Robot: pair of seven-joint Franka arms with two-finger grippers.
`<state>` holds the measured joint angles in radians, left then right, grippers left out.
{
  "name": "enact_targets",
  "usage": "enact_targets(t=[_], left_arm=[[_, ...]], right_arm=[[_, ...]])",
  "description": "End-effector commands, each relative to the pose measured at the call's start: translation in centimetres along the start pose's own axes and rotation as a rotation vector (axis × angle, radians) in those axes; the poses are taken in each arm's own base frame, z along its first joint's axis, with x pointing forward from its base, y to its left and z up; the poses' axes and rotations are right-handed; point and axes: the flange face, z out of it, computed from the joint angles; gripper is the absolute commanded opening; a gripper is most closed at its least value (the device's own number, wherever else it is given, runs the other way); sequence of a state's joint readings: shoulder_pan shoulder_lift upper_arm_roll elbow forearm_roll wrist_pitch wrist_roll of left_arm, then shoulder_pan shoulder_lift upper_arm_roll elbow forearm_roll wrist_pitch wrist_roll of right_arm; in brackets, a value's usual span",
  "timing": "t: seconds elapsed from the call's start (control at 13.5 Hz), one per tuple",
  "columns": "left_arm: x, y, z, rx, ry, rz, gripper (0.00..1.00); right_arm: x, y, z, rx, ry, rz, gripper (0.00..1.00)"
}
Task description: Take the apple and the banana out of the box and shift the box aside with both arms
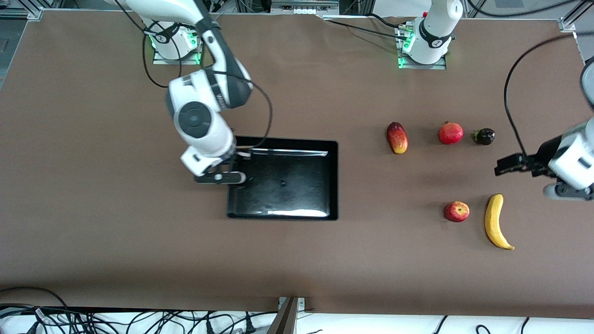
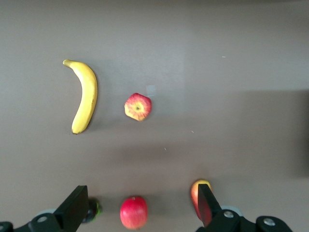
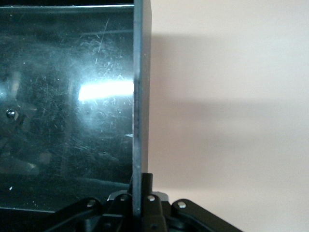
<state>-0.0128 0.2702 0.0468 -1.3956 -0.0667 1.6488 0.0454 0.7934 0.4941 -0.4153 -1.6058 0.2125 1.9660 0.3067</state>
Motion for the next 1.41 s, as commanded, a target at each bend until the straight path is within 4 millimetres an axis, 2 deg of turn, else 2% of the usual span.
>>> enact_targets(t=[0.0, 0.07, 0.22, 0.37, 0.52, 0.59, 0.67, 0.81, 0.96, 1.04, 1.11, 1.33], left_arm=[[-3.6, 1.2, -3.6, -0.012, 0.0, 0.004, 1.0], [-4.8, 1.4, -5.3, -0.013, 0.004, 0.011, 1.0], [-6.4, 1.5, -7.4, -0.012, 0.015, 0.015, 1.0], [-7.5, 1.8, -8.3, -0.013, 0.005, 0.025, 1.0], [-7.9, 2.1, -7.8, -0.011, -0.017, 0.033, 1.0], [-8.3, 2.3, -7.7, 0.008, -0.02, 0.042, 1.0], [-8.7, 3.3, -7.2, 0.046, -0.03, 0.067, 1.0], [-9.6, 2.9, -7.2, 0.084, -0.011, 0.067, 1.0], [-9.8, 2.8, -7.0, 0.091, -0.008, 0.067, 1.0], [-9.8, 2.4, -6.9, 0.091, -0.009, 0.059, 1.0], [-9.8, 2.3, -6.9, 0.088, -0.009, 0.055, 1.0], [-9.7, 2.4, -7.1, 0.077, -0.005, 0.035, 1.0]], right_arm=[[-1.0, 10.2, 1.1, -0.005, -0.053, -0.022, 0.0], [-1.3, 14.7, 1.9, -0.005, -0.067, -0.018, 0.0], [-2.2, 22.5, 3.1, -0.001, -0.095, -0.059, 0.0], [-3.0, 28.5, 4.0, 0.0, -0.114, -0.039, 0.0], [-3.9, 32.7, 5.3, 0.047, -0.124, -0.014, 0.0], [-4.4, 34.1, 6.3, 0.073, -0.123, 0.013, 0.0], [-5.1, 34.5, 7.5, 0.07, -0.114, -0.002, 0.0], [-6.4, 35.1, 9.6, 0.062, -0.106, -0.003, 0.0], [-7.4, 35.3, 10.6, 0.068, -0.102, -0.079, 0.0], [-7.4, 35.3, 10.8, 0.066, -0.107, -0.101, 0.39], [-7.3, 35.3, 10.7, 0.062, -0.106, -0.104, 0.99], [-6.3, 34.4, 9.3, 0.063, -0.115, -0.129, 1.0]])
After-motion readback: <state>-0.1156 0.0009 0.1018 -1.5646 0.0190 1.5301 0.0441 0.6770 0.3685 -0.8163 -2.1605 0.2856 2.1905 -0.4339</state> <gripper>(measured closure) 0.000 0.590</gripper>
